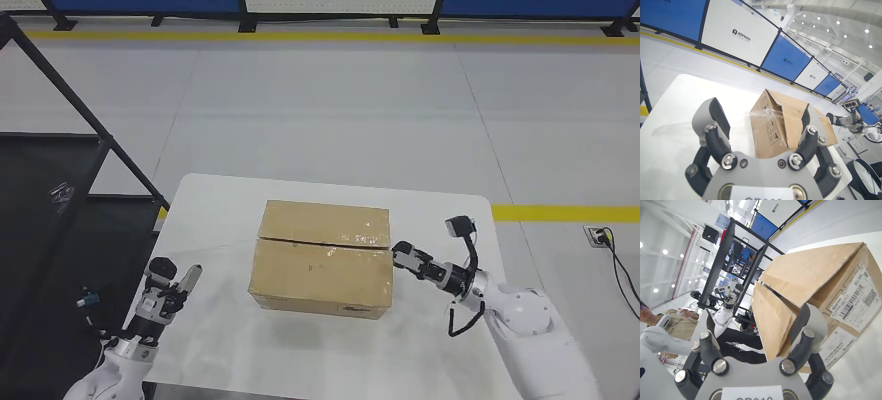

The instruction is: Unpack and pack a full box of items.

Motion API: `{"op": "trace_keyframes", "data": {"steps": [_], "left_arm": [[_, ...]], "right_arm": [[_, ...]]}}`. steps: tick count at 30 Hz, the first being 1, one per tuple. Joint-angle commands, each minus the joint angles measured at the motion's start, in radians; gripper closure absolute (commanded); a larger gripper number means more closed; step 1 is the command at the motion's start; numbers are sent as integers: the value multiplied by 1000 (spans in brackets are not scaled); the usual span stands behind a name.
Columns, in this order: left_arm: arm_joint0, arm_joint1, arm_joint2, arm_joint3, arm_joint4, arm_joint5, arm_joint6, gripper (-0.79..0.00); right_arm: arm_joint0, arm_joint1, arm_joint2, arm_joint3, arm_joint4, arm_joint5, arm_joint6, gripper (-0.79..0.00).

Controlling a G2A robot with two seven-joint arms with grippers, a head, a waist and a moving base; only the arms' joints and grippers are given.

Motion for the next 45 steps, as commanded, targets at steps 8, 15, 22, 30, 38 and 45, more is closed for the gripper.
{"op": "trace_keyframes", "data": {"steps": [8,15,22,30,38,45], "left_arm": [[-15,-1,6,9,32,32,-8,-785],[-51,-2,44,48,175,119,-42,-785],[-107,-8,135,122,347,198,-41,-785],[-152,-15,218,174,459,214,-29,-785],[-142,-13,226,163,495,185,-17,-785],[-122,-10,211,137,510,161,-8,-785]], "right_arm": [[-1,8,-6,-10,142,-45,113,-785],[-38,23,6,-76,212,-92,198,-785],[-119,66,-18,-265,172,-76,215,-785],[-178,137,-74,-356,68,-102,188,-785],[-169,197,-141,-339,18,-133,158,-785],[-115,209,-170,-227,78,-121,169,-785]]}}
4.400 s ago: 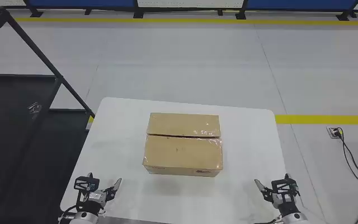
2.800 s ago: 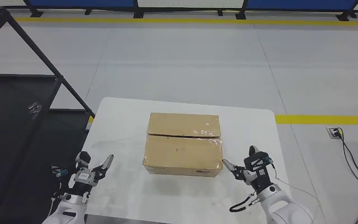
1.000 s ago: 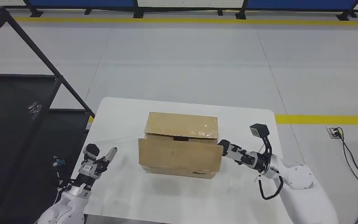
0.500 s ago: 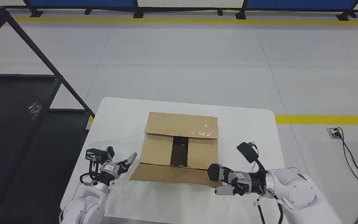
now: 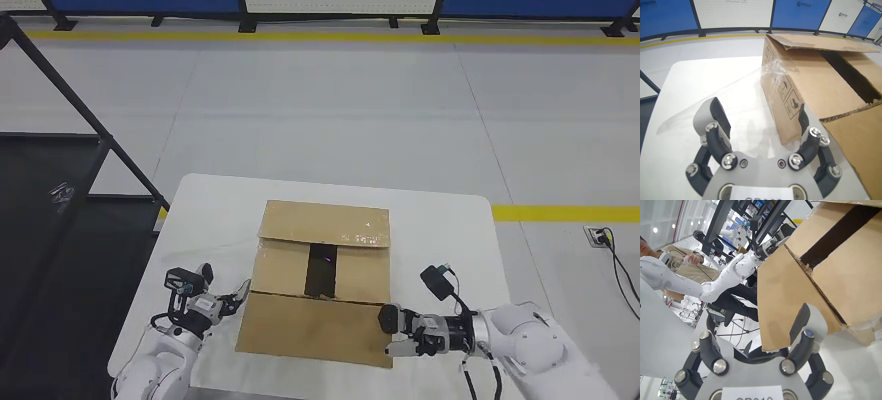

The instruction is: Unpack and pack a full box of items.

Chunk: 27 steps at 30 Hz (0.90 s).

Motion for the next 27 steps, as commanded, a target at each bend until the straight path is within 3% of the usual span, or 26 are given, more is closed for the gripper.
{"op": "trace_keyframes", "data": {"steps": [1,5,10,14,18,22,27], "left_arm": [[8,0,-10,-12,-9,3,19,-785],[38,4,-51,-60,-89,-53,29,-785],[104,25,-125,-116,-99,-284,-18,-785],[132,40,-167,-109,-79,-426,-53,-785],[130,48,-161,-96,13,-448,-82,-785],[125,48,-126,-89,118,-407,-63,-785],[126,50,-112,-78,138,-404,-38,-785]], "right_arm": [[19,-2,-10,30,18,7,4,-785],[43,-8,-34,71,32,22,-7,-785],[61,-16,-68,99,26,24,-20,-785],[68,-21,-87,94,24,21,-26,-785],[71,-23,-92,64,33,18,-35,-785],[80,-23,-79,16,64,29,-53,-785],[82,-20,-49,-39,69,46,-89,-785]]}}
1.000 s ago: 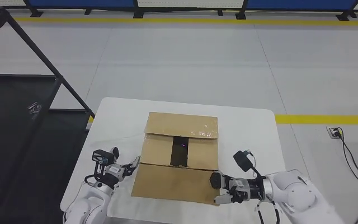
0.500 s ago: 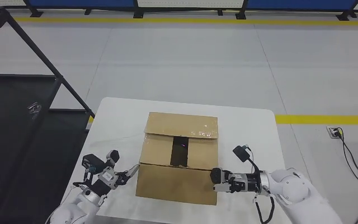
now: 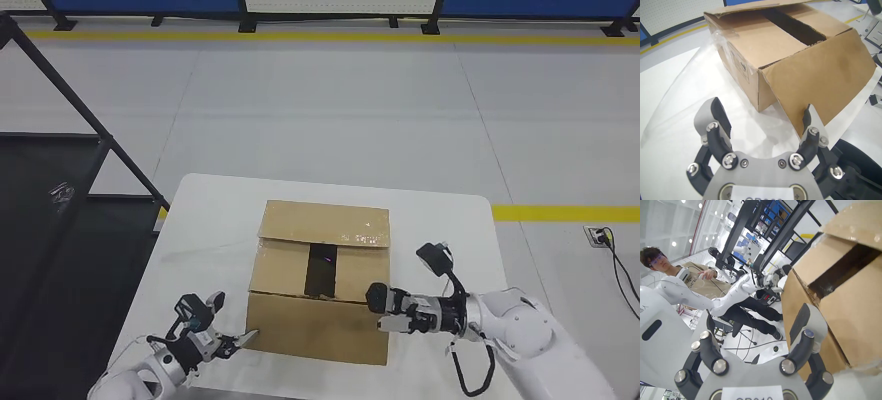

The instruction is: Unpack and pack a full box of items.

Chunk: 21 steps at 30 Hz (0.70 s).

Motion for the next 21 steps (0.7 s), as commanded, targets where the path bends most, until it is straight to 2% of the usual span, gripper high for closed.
{"op": "trace_keyframes", "data": {"steps": [1,9,13,17,19,21], "left_arm": [[1,2,-4,1,-4,-9,0,-785],[3,4,-8,0,-6,-14,-3,-785],[3,4,-8,0,-6,-14,-3,-785],[3,4,-8,0,-6,-14,-3,-785],[3,4,-8,0,-6,-14,-3,-785],[3,4,-8,0,-6,-14,-3,-785]], "right_arm": [[0,0,1,1,-2,-1,2,-785],[0,0,1,1,-2,-1,2,-785],[-29,-5,0,-5,58,9,-70,-785],[45,-25,-46,118,231,138,-74,-785],[99,-43,-85,193,314,165,-54,-785],[156,-61,-126,283,335,215,-66,-785]]}}
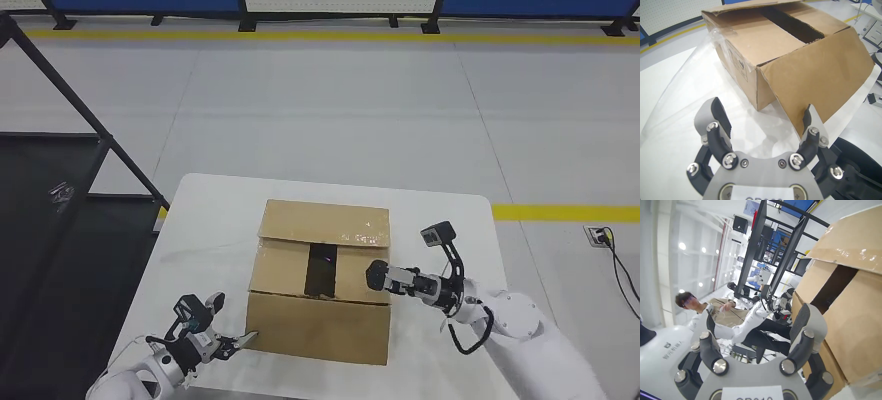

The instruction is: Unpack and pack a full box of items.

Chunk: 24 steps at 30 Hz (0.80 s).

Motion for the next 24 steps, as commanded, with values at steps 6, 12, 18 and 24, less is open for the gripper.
{"op": "trace_keyframes", "data": {"steps": [6,12,18,24], "left_arm": [[0,0,0,0,0,0,0,-785],[0,0,0,0,0,0,0,-785],[0,0,0,0,0,0,0,-785],[0,0,0,0,0,0,0,-785]], "right_arm": [[168,-62,-130,239,-7,127,-31,-785],[232,-98,-161,323,-23,86,-102,-785],[289,-131,-170,319,-58,53,-250,-785],[399,-171,-210,340,-210,119,-445,-785]]}}
